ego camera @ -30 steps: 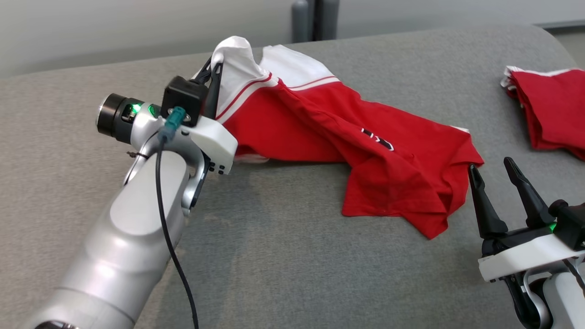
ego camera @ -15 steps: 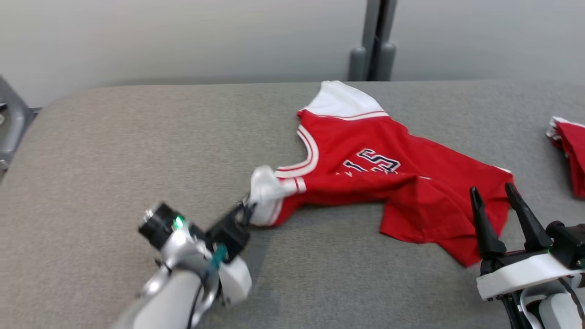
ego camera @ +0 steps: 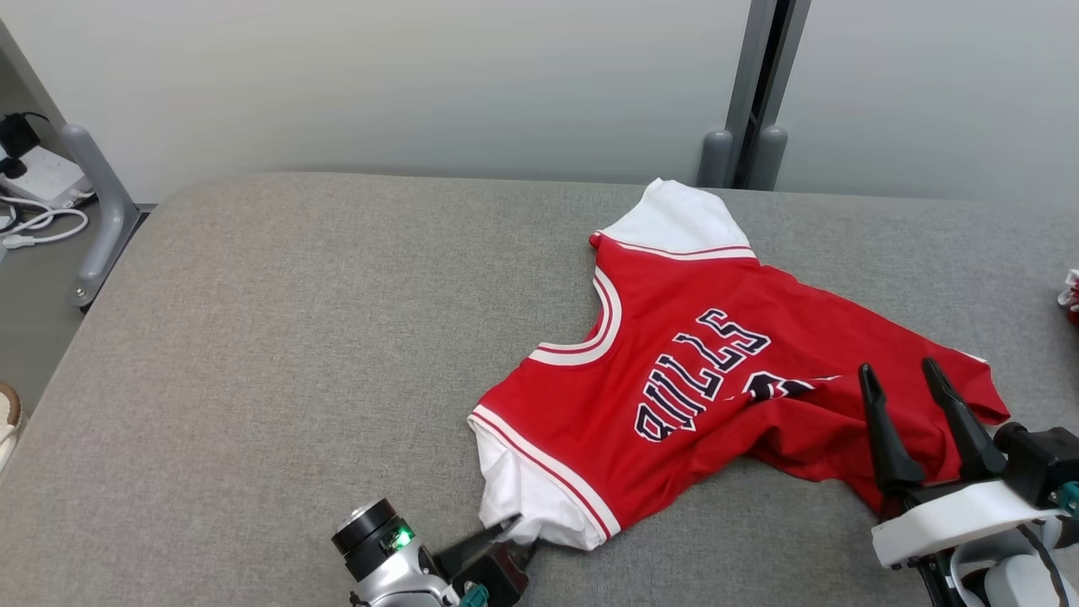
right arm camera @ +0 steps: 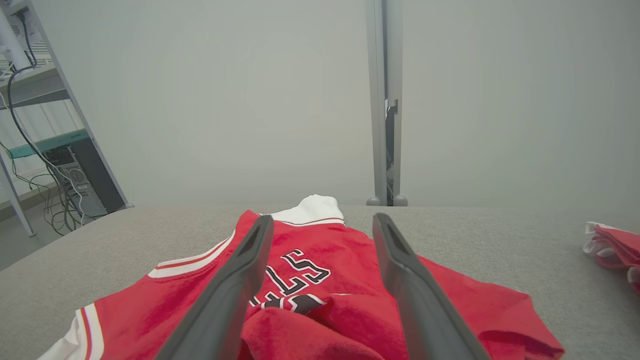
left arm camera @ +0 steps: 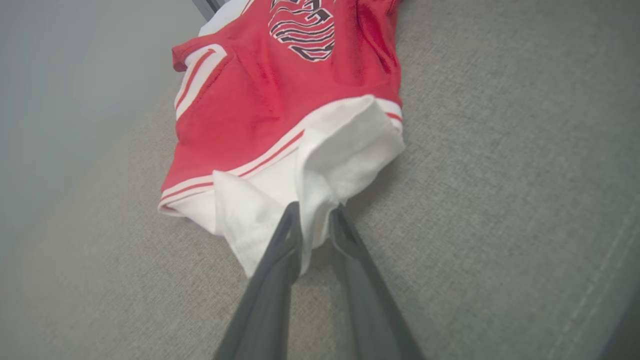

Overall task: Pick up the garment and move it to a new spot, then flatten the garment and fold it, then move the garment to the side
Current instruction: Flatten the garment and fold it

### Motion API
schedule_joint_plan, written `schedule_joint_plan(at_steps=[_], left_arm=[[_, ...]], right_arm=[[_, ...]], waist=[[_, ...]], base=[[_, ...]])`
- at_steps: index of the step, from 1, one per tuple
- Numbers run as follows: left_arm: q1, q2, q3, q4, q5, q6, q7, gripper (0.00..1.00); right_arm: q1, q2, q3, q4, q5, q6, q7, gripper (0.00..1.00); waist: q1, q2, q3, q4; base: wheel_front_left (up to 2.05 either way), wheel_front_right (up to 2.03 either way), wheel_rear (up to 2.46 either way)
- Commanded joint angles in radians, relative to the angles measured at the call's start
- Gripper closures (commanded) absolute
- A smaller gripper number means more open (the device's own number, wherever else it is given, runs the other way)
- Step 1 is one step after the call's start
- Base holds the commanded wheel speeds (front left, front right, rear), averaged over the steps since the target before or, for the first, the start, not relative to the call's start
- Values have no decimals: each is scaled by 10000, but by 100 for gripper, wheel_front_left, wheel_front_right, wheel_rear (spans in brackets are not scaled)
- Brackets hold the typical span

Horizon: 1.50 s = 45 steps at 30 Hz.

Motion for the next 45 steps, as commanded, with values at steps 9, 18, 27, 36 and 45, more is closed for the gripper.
schedule_joint_plan(at_steps=[9, 18, 27, 36, 45], left_arm=[[84, 169, 1389, -829, -1371, 361, -214, 0], [604, 313, 4160, -3615, -2440, 1491, -278, 0], [1346, 135, 5402, -4403, -2083, 1523, -282, 0], [2343, -775, 6847, -4602, -1592, 1369, -283, 0], [2656, -1100, 7286, -4708, -1075, 922, -284, 0]], right_arm=[[183, 11, -109, 68, -80, 1, -15, 0], [232, -55, -179, -93, -100, -1, -13, 0], [220, -85, -118, -190, -94, 1, -13, 0], [358, -151, -24, -193, -58, 1, -13, 0], [343, -207, 70, -149, -37, 1, -13, 0]], waist=[[0, 0, -337, -136], [0, 0, -328, -350], [0, 0, -294, -535], [0, 0, -218, -698], [0, 0, -206, -699]], base=[[0, 0, 0], [0, 0, 0], [0, 0, 0], [0, 0, 0], [0, 0, 0]])
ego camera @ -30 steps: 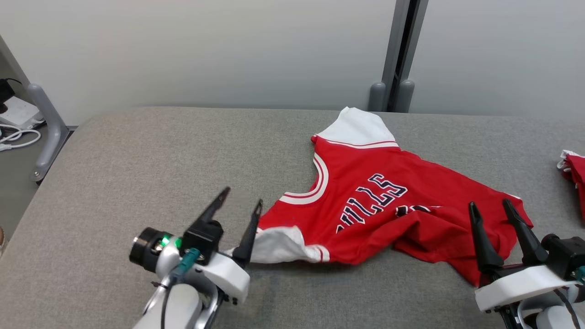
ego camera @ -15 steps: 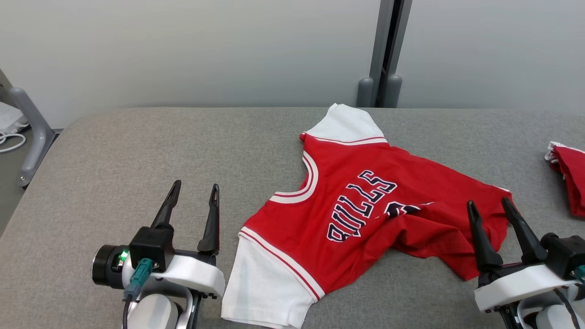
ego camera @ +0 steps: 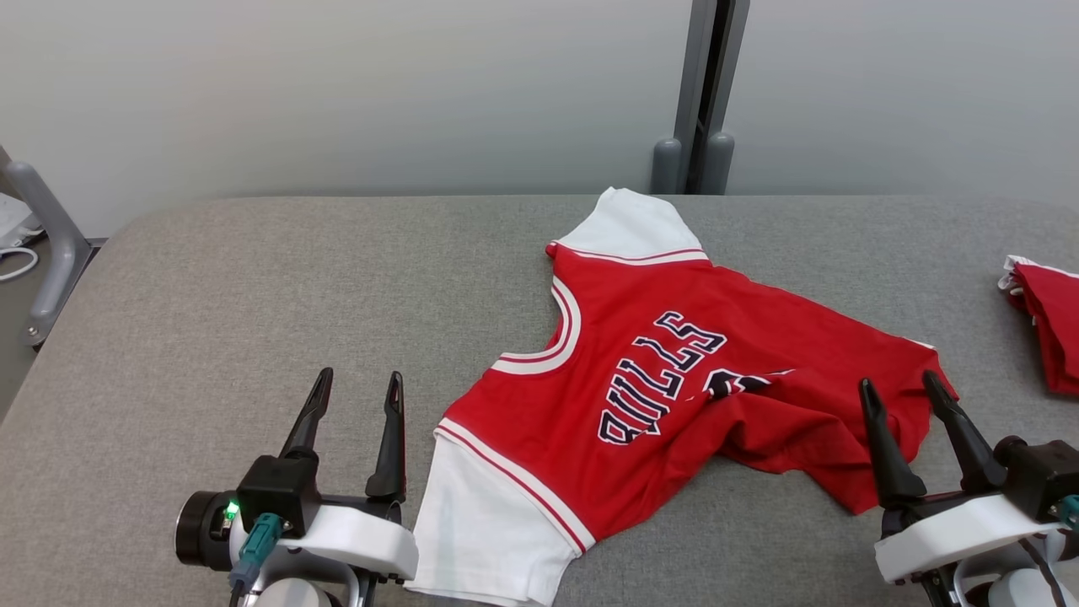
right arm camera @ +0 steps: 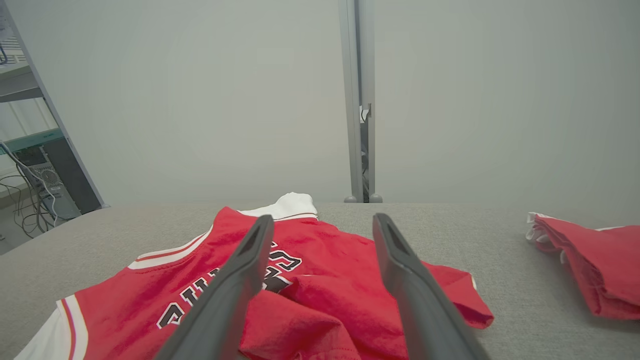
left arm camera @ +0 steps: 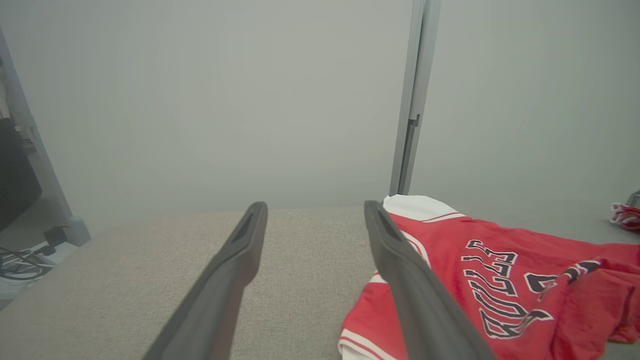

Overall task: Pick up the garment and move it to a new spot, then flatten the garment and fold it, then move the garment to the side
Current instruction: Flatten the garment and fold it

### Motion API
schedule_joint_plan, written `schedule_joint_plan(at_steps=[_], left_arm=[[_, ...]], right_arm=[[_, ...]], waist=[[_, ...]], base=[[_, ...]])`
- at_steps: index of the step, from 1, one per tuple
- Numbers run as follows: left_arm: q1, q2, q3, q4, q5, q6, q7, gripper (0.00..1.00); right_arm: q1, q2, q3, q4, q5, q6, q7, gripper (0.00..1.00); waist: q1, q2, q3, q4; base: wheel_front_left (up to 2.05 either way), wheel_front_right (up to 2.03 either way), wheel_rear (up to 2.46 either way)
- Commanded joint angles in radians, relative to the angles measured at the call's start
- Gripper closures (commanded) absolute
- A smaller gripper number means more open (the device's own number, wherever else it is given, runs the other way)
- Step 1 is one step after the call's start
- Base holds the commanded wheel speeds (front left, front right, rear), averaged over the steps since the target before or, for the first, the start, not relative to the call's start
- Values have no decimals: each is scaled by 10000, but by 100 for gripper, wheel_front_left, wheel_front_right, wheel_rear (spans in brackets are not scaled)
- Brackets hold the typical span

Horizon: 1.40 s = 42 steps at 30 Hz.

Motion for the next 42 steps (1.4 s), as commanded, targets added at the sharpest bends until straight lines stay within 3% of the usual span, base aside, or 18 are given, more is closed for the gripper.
schedule_joint_plan(at_steps=[1, 7, 17, 32, 33, 34, 35, 42], left_arm=[[48, 19, 66, 14, 72, -84, -48, 0], [98, 10, -94, 78, -100, -184, -48, 0], [-213, 10, -580, 231, -154, -99, -49, 0], [-499, 10, -968, 284, -352, 153, -49, 0], [-511, 10, -976, 267, -351, 141, -49, 0], [-524, 10, -990, 261, -366, 139, -49, 0], [-535, 10, -1002, 258, -371, 146, -49, 0], [-357, 7, -879, 345, -446, 179, -49, 0]], right_arm=[[58, -78, 39, 8, 38, 1, -11, 0], [227, -88, 655, 322, 143, 1, -11, 0], [-455, -209, 2085, 2081, 266, -1, -11, 0], [-1721, 29, 984, 4250, -792, -1, -11, 0], [-1775, 25, 931, 4375, -877, -1, -12, 52], [-1817, 3, 937, 4469, -998, -1, -11, 81], [-1873, -18, 937, 4502, -1095, -1, -12, 100], [-1913, -436, 1276, 4143, -1601, -1, -11, 100]], waist=[[0, -1, -9, 18], [0, -1, 33, 112], [0, -1, 367, 648], [0, -1, 928, 1689], [0, -1, 948, 1721], [0, -1, 960, 1749], [0, -1, 967, 1769], [0, -1, 639, 1448]], base=[[0, 0, 0], [0, 0, 0], [0, 0, 0], [0, 0, 0], [0, 0, 0], [0, 0, 0], [0, 0, 0], [0, 0, 0]])
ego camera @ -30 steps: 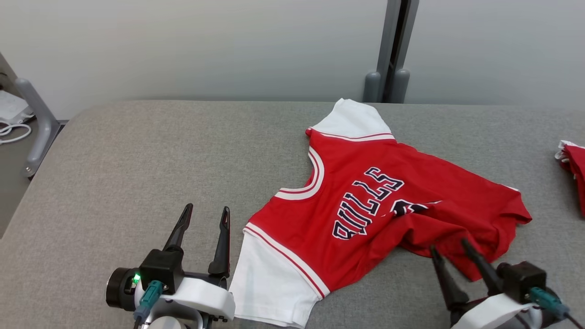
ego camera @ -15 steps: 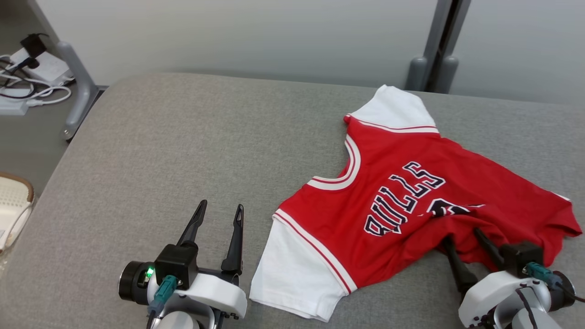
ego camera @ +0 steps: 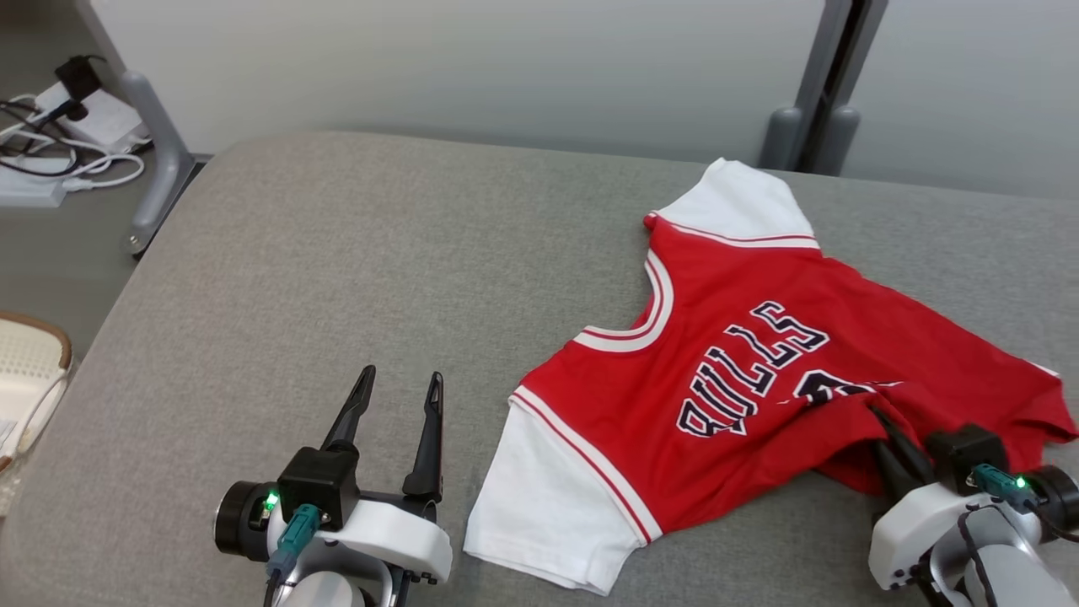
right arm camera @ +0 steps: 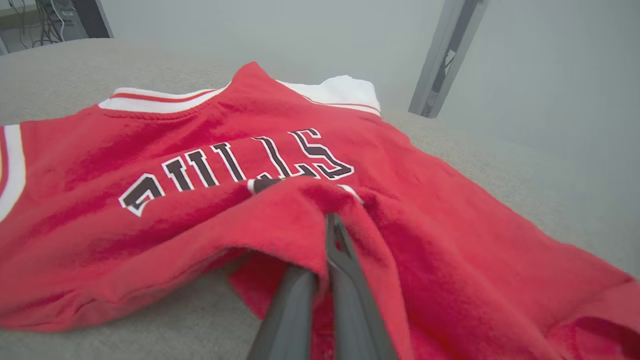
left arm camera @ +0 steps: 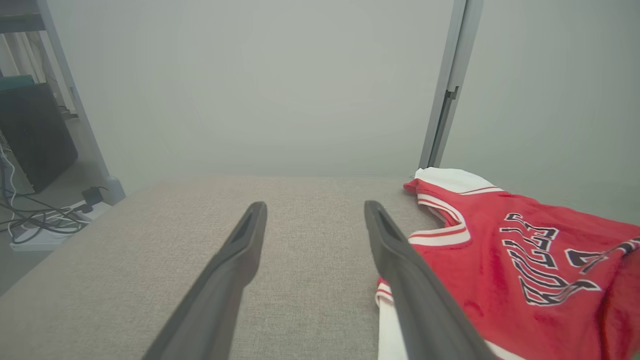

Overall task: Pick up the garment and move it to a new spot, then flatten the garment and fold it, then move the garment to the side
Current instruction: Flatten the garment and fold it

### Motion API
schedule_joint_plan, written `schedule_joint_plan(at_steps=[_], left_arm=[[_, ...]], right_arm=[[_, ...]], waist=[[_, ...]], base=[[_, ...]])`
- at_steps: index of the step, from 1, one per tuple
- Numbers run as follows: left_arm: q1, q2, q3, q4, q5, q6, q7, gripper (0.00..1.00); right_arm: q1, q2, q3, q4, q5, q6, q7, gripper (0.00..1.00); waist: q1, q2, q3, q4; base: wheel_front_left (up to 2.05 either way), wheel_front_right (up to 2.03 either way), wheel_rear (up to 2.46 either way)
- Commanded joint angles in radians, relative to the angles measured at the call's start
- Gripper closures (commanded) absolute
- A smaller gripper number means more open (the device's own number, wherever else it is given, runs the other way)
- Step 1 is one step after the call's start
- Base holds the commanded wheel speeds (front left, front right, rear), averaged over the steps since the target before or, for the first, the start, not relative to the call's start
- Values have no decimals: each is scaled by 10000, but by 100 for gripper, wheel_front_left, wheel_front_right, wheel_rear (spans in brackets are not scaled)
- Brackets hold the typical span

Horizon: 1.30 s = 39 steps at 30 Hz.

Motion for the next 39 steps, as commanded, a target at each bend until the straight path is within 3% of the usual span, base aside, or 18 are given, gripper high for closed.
schedule_joint_plan(at_steps=[1, 3, 9, 14, 19, 22, 25, 26, 27, 34, 39], left_arm=[[46, 42, 49, 11, -45, -14, -49, 0], [74, 39, 75, -10, -89, -23, -49, 0], [299, 42, 110, 13, -383, -4, -49, 0], [442, 42, 106, -21, -546, 40, -49, 0], [464, 40, 128, -105, -656, 79, -49, 0], [429, 45, 105, -130, -717, 113, -49, 0], [391, 45, 60, -124, -733, 119, -50, 0], [366, 46, 40, -106, -740, 115, -50, 0], [347, 45, 14, -90, -745, 112, -50, 0], [355, 40, -43, 43, -636, 12, -50, 0], [381, 43, 110, 91, -524, -19, -50, 0]], right_arm=[[-18, -220, 98, -103, -68, -3, -12, 100], [-79, -562, 419, -269, -106, -3, -12, 100], [-558, -2468, 2765, -1186, 675, -3, 333, 100], [-855, -4576, 4978, -3423, 2885, -3, 1904, 100], [-1111, -6770, 6266, -5893, 4762, -3, 4040, 100], [-1149, -7492, 6666, -6718, 5459, -3, 4902, 100], [-1221, -7647, 6915, -6994, 5631, -3, 5138, 100], [-1178, -7607, 7069, -7037, 5705, -3, 5185, 79], [-1087, -7478, 7162, -6996, 5877, -3, 5168, 0], [-576, -6758, 7977, -5943, 6406, -3, 5452, 0], [-793, -6352, 7498, -5670, 6699, -3, 4493, 0]], waist=[[0, 0, -176, -193], [0, 0, -321, -373], [0, 0, -862, -955], [0, 0, -1177, -1242], [0, 0, -1311, -1388], [0, 0, -1335, -1442], [0, 0, -1328, -1448], [0, 0, -1322, -1447], [0, 0, -1315, -1447], [0, 0, -1282, -1370], [0, 0, -1215, -1484]], base=[[0, 0, 0], [0, 0, 0], [0, 0, 0], [0, 0, 0], [0, 0, 0], [0, 0, 0], [0, 0, 0], [0, 0, 0], [0, 0, 0], [0, 0, 0], [0, 0, 0]])
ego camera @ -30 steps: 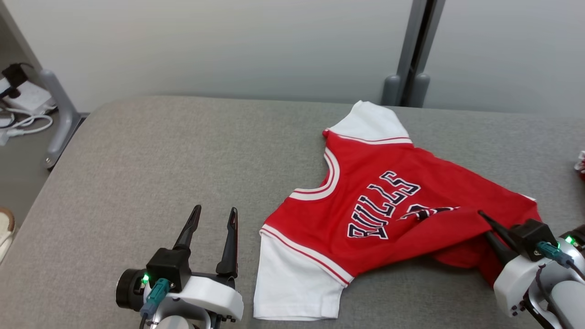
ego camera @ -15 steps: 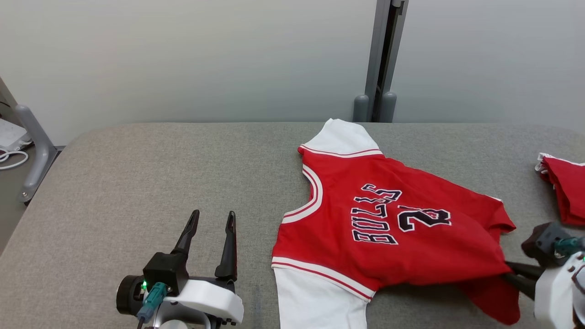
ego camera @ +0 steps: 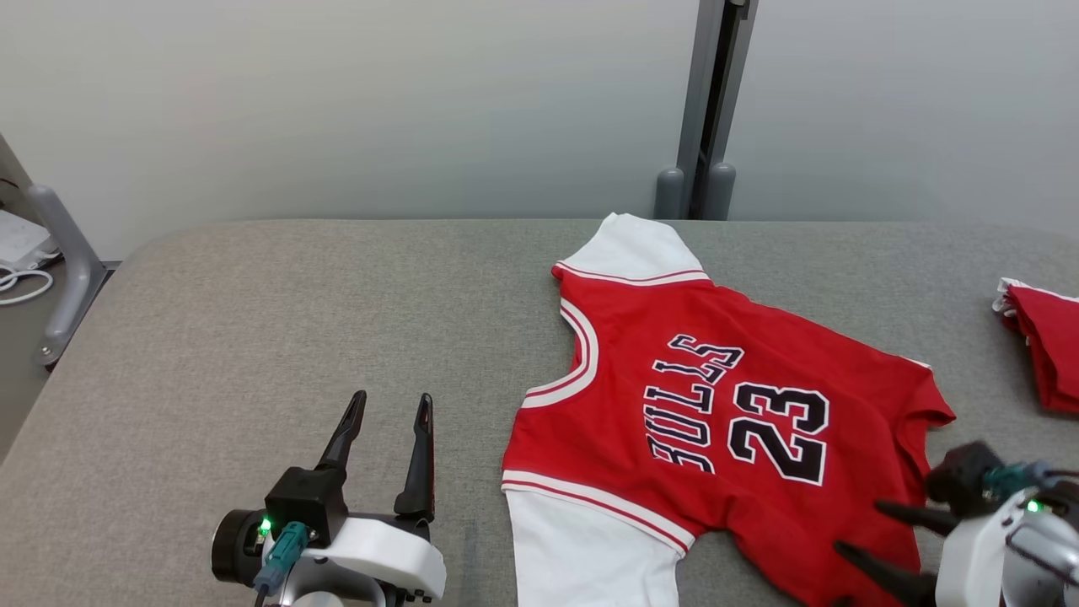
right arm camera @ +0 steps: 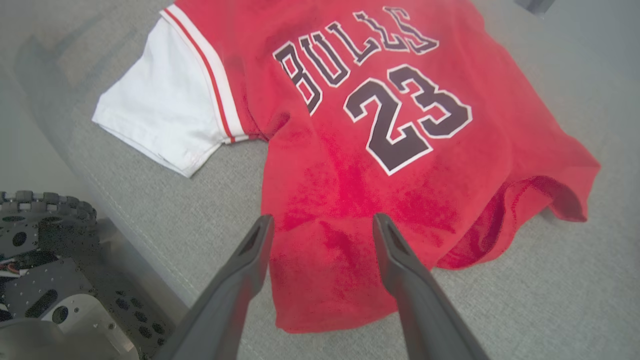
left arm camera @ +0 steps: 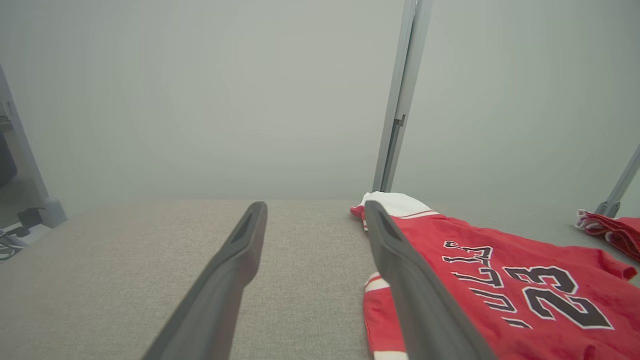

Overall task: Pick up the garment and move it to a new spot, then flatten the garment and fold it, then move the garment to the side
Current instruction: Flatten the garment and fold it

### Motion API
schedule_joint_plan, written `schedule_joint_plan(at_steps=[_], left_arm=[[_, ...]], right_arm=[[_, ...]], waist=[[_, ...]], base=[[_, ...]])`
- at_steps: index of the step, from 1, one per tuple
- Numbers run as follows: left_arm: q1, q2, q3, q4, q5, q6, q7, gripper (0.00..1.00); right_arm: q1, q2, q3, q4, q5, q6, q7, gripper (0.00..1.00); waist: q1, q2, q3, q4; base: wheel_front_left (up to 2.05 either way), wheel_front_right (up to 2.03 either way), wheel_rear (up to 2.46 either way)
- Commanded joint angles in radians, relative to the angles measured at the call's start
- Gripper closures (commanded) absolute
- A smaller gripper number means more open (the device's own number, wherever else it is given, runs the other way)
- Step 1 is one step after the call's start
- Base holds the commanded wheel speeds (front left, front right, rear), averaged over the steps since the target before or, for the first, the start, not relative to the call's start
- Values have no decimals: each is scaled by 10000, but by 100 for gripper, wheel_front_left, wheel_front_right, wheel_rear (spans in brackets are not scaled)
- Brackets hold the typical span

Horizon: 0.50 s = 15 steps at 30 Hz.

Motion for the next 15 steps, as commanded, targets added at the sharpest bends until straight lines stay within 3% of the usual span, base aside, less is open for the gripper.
schedule_joint_plan(at_steps=[1, 8, 15], left_arm=[[-15, 40, 56, 19, 69, -32, -50, 0], [-160, 41, 58, 6, 143, -59, -50, 0], [-268, 45, -55, 303, 15, -159, -50, 0]], right_arm=[[-97, 129, -273, 52, 216, -3, -431, 0], [-62, 794, -1823, 830, 506, -3, -2614, 0], [508, 2286, -3715, 2605, -71, -3, -4465, 0]], waist=[[0, -1, 31, -62], [0, -1, 136, -325], [0, -1, 244, -600]], base=[[0, 0, 0], [0, 0, 0], [0, 0, 0]])
